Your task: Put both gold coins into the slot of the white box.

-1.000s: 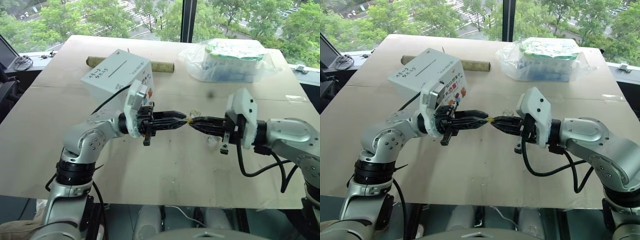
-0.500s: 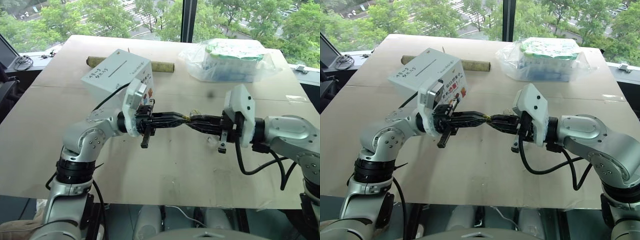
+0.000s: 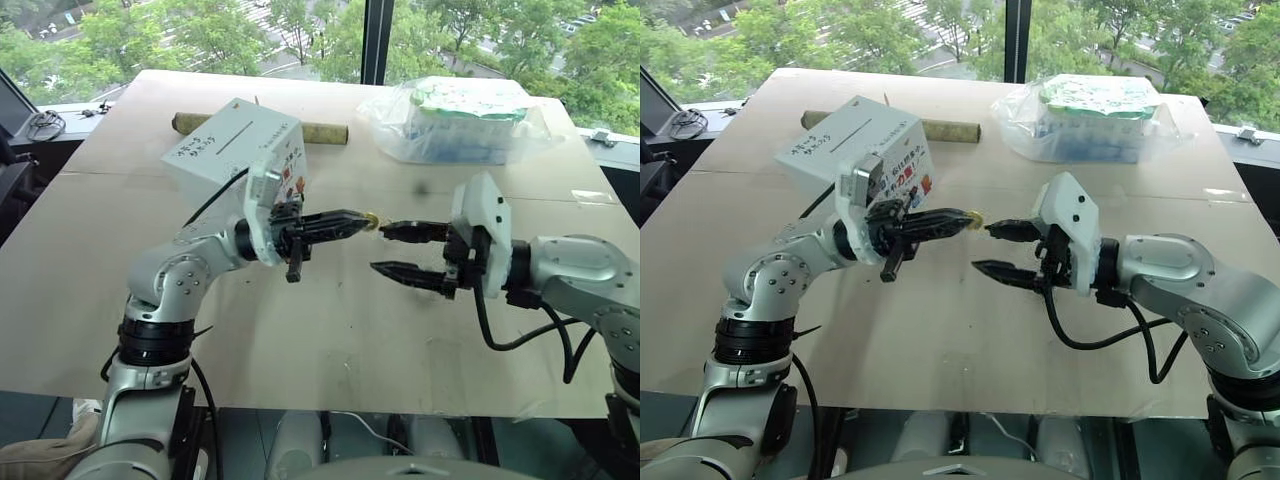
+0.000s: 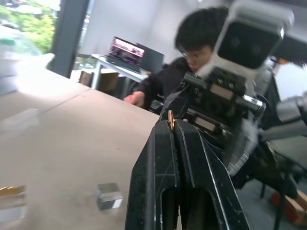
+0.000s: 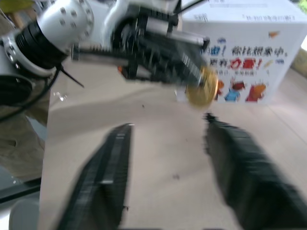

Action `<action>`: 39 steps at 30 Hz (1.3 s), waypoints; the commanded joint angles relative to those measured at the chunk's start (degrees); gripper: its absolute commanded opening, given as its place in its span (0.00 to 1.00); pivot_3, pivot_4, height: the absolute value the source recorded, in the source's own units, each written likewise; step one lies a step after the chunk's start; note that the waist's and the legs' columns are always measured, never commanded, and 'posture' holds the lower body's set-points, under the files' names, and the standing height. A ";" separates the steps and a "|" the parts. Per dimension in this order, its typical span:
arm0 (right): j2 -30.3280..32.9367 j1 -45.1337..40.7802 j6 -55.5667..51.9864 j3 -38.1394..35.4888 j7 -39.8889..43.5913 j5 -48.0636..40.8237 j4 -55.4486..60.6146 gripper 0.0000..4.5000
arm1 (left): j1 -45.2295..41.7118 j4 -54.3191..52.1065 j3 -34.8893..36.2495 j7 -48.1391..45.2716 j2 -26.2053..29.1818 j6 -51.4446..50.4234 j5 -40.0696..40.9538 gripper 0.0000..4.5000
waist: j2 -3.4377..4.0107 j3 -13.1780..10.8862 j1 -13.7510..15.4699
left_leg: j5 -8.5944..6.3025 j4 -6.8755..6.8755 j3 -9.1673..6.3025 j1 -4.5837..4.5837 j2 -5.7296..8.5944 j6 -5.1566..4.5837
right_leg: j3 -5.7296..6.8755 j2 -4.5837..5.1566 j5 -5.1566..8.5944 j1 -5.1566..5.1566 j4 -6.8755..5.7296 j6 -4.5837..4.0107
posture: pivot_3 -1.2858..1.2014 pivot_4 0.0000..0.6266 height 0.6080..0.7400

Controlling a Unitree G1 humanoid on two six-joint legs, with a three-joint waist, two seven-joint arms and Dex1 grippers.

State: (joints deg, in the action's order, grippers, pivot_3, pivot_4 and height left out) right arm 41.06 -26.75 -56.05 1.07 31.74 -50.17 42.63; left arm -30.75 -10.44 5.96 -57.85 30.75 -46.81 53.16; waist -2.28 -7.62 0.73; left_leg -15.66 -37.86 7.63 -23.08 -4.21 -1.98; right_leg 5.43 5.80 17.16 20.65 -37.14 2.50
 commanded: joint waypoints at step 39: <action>8.91 5.55 19.59 -19.06 7.52 2.12 2.44 0.93 | -16.82 10.40 -2.74 27.04 18.91 -8.39 -31.16 0.00 | -0.13 -0.15 0.12 | 0.01 -0.01 -0.06 -0.07 0.04 0.02 | 0.11 0.00 0.00 0.00 0.05 0.03 | 0.52 0.24 1.00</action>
State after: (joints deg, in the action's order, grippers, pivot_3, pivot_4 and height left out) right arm 49.13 -21.09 -37.90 -16.15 39.56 -48.14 43.87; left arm -47.11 0.35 2.81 -29.82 48.78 -54.27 22.36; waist -2.41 -7.77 0.85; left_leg -15.65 -37.87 7.57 -23.14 -4.17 -1.96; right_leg 5.53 5.79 17.16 20.65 -37.10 2.53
